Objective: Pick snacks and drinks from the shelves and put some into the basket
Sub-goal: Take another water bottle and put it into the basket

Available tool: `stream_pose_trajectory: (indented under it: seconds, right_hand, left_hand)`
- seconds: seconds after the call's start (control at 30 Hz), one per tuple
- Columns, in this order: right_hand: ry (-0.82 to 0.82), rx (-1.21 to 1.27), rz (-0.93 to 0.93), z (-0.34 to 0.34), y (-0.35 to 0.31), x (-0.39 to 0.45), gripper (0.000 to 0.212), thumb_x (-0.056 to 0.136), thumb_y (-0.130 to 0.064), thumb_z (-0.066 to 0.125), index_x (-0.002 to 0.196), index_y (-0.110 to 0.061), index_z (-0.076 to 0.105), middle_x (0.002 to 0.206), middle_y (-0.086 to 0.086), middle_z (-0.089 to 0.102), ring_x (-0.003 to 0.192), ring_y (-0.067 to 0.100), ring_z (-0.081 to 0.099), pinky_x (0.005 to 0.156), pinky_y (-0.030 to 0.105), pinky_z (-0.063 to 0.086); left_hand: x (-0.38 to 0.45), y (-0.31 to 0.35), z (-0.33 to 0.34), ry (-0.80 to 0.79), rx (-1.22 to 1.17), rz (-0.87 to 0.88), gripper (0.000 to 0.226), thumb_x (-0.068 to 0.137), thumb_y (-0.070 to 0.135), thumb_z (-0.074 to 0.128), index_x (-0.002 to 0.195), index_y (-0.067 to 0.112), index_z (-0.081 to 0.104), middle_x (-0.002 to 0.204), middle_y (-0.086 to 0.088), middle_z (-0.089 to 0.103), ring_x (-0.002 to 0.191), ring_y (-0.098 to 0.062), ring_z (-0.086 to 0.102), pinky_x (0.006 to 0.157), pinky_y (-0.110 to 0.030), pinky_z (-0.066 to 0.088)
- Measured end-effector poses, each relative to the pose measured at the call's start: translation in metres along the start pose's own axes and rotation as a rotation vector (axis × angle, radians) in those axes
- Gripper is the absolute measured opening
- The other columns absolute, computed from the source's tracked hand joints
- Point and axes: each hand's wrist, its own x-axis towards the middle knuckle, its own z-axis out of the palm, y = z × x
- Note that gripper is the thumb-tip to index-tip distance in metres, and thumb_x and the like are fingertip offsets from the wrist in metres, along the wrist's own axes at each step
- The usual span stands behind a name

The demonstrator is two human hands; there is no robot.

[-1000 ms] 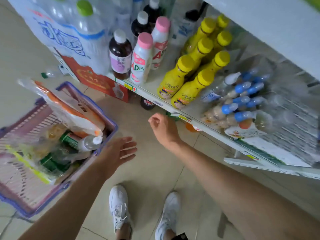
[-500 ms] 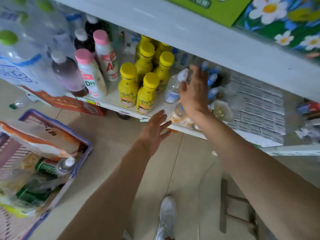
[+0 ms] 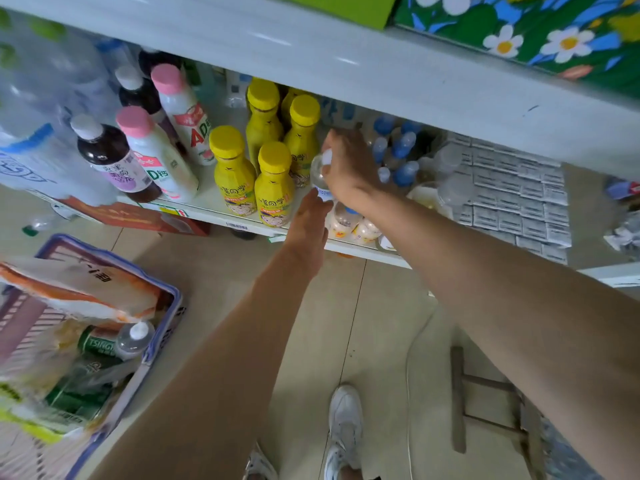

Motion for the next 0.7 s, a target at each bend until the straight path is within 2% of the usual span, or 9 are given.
stream_pose_trajectory:
  seconds: [0.07, 0.2, 0.3, 0.37, 0.43, 0.57, 0.7]
  right_hand:
    - [-0.005, 0.034, -0.020, -0.001, 0.002, -0.003, 0.022, 0.087, -0.002, 0.058, 0.108, -0.009, 0.059, 0.117, 0.015, 0.052, 0.101, 0.031, 0.057, 0.082, 0.038, 0.049]
    - [-0.037, 0.099, -0.030, -0.008, 0.005, -0.011, 0.021, 0.088, -0.008, 0.062, 0.108, -0.012, 0.062, 0.119, 0.014, 0.052, 0.102, 0.028, 0.057, 0.073, 0.028, 0.044]
    - [-0.050, 0.160, -0.068, -0.016, 0.002, -0.017, 0.022, 0.087, -0.006, 0.062, 0.107, -0.014, 0.064, 0.118, 0.011, 0.053, 0.099, 0.024, 0.056, 0.064, 0.026, 0.042]
    - [-0.059, 0.170, -0.102, -0.025, -0.001, -0.020, 0.023, 0.085, -0.006, 0.063, 0.107, -0.013, 0.066, 0.115, 0.010, 0.058, 0.098, 0.022, 0.057, 0.070, 0.026, 0.042]
    - [-0.087, 0.192, -0.125, -0.032, -0.004, -0.022, 0.023, 0.082, -0.009, 0.069, 0.105, -0.013, 0.068, 0.104, 0.004, 0.061, 0.094, 0.019, 0.058, 0.071, 0.022, 0.040]
    - [-0.148, 0.282, -0.119, -0.042, -0.009, -0.033, 0.024, 0.076, -0.015, 0.076, 0.099, -0.017, 0.070, 0.089, 0.000, 0.061, 0.079, 0.018, 0.061, 0.074, 0.035, 0.055]
    - [-0.262, 0.279, -0.145, -0.052, -0.014, -0.050, 0.021, 0.080, -0.022, 0.076, 0.099, -0.015, 0.069, 0.074, -0.001, 0.063, 0.070, 0.019, 0.063, 0.072, 0.039, 0.058]
  left_hand:
    - [0.004, -0.001, -0.003, -0.008, -0.011, 0.019, 0.047, 0.105, 0.020, 0.040, 0.151, 0.016, 0.032, 0.158, -0.007, 0.032, 0.146, -0.025, 0.029, 0.100, -0.033, 0.029]
    - [0.006, -0.006, -0.007, 0.042, -0.066, 0.012, 0.047, 0.105, 0.019, 0.039, 0.151, 0.018, 0.032, 0.153, -0.003, 0.039, 0.142, -0.022, 0.035, 0.105, -0.036, 0.031]
    - [0.005, -0.011, -0.011, 0.042, -0.144, 0.024, 0.043, 0.105, 0.017, 0.037, 0.148, 0.023, 0.036, 0.132, 0.004, 0.052, 0.126, -0.015, 0.045, 0.107, -0.036, 0.032]
    - [0.000, -0.013, -0.013, 0.080, -0.165, 0.044, 0.044, 0.104, 0.014, 0.039, 0.148, 0.021, 0.037, 0.118, 0.006, 0.056, 0.119, -0.015, 0.048, 0.108, -0.037, 0.033]
    - [-0.008, -0.013, -0.018, 0.109, -0.206, 0.054, 0.041, 0.104, 0.015, 0.040, 0.144, 0.019, 0.041, 0.106, 0.008, 0.060, 0.117, -0.018, 0.052, 0.109, -0.038, 0.036]
    - [-0.030, -0.018, -0.027, 0.137, -0.164, 0.052, 0.024, 0.100, 0.016, 0.047, 0.122, 0.022, 0.054, 0.110, -0.001, 0.064, 0.112, -0.019, 0.058, 0.103, -0.037, 0.043]
    - [-0.042, -0.031, -0.048, 0.228, -0.120, 0.004, 0.024, 0.099, 0.020, 0.049, 0.120, 0.018, 0.060, 0.107, -0.001, 0.063, 0.104, -0.015, 0.060, 0.093, -0.034, 0.047]
